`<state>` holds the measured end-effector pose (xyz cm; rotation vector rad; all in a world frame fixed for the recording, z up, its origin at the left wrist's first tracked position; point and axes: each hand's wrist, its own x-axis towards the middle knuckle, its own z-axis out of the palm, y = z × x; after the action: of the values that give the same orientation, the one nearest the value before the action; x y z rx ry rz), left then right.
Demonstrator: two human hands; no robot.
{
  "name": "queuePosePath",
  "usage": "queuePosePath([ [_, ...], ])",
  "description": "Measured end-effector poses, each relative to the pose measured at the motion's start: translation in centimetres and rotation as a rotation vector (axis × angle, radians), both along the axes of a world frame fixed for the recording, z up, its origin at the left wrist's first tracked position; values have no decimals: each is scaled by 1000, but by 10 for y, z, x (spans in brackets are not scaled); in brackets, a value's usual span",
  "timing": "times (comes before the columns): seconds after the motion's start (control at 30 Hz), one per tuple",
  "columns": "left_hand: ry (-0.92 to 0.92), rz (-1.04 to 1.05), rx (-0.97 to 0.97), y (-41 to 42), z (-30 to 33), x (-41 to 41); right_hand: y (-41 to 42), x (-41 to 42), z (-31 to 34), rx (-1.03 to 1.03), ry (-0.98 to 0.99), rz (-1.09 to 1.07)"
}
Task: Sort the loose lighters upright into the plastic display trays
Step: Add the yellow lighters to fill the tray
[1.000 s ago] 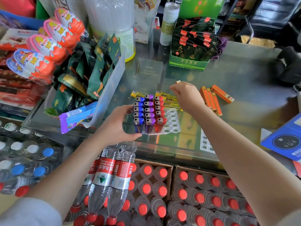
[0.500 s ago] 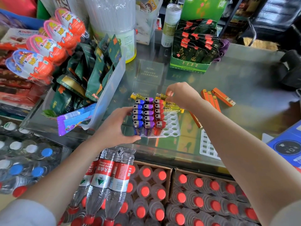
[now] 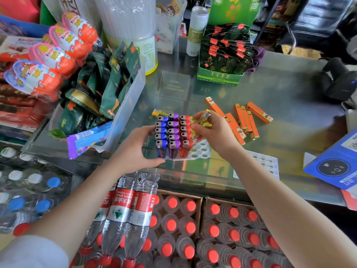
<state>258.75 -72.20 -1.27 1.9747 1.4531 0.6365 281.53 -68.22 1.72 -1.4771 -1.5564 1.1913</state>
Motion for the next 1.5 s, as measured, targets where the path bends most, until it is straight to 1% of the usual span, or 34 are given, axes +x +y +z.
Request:
queuePosePath([
  [0.07, -2, -2, -3, 0, -1, 0, 0, -2, -2, 28, -42, -32],
  [0.17, -7, -4, -2, 1, -1, 0, 1, -4, 2, 155, -278, -17],
  [0.3, -9, 2, 0, 0, -1, 0, 7, -4, 4, 236, -420, 51],
  [0.37, -5, 2, 0, 0, 0, 0, 9, -3, 3, 267, -441, 98],
  [0.47, 1, 14, 6, -1, 2, 1, 11, -2, 2, 301, -374, 136],
  [0.6, -4, 11, 8, -2, 4, 1, 16, 2, -1, 262, -262, 185],
  [0.77, 9, 12, 6, -1, 3, 0, 23, 9, 6, 220, -264, 299],
  [0.87, 3, 1, 9, -1, 3, 0, 27, 16, 12, 204, -337, 366],
  [0.93, 2, 3, 1, 0, 3, 0, 29, 18, 13, 257, -443, 427],
  [1.03, 10, 6, 6, -1, 5, 1, 30, 17, 11, 409, -570, 498],
  [1.1, 16, 6, 7, -1, 5, 2, 32, 16, 11, 433, -619, 510],
  [1.17, 22, 8, 0, -1, 5, 1, 34, 21, 10, 417, -724, 547],
  [1.23, 27, 1, 2, -1, 7, 1, 36, 28, 5, 421, -743, 506],
  [1.3, 23, 4, -1, -1, 7, 1, 38, 33, 2, 422, -714, 372],
  [1.37, 21, 11, -11, -1, 7, 0, 43, 34, -2, 397, -773, 266],
  [1.43, 24, 15, -13, -1, 7, 0, 47, 33, -6, 333, -836, 266],
  [1.5, 27, 24, -17, 0, 7, 1, 49, 31, -7, 296, -836, 291],
])
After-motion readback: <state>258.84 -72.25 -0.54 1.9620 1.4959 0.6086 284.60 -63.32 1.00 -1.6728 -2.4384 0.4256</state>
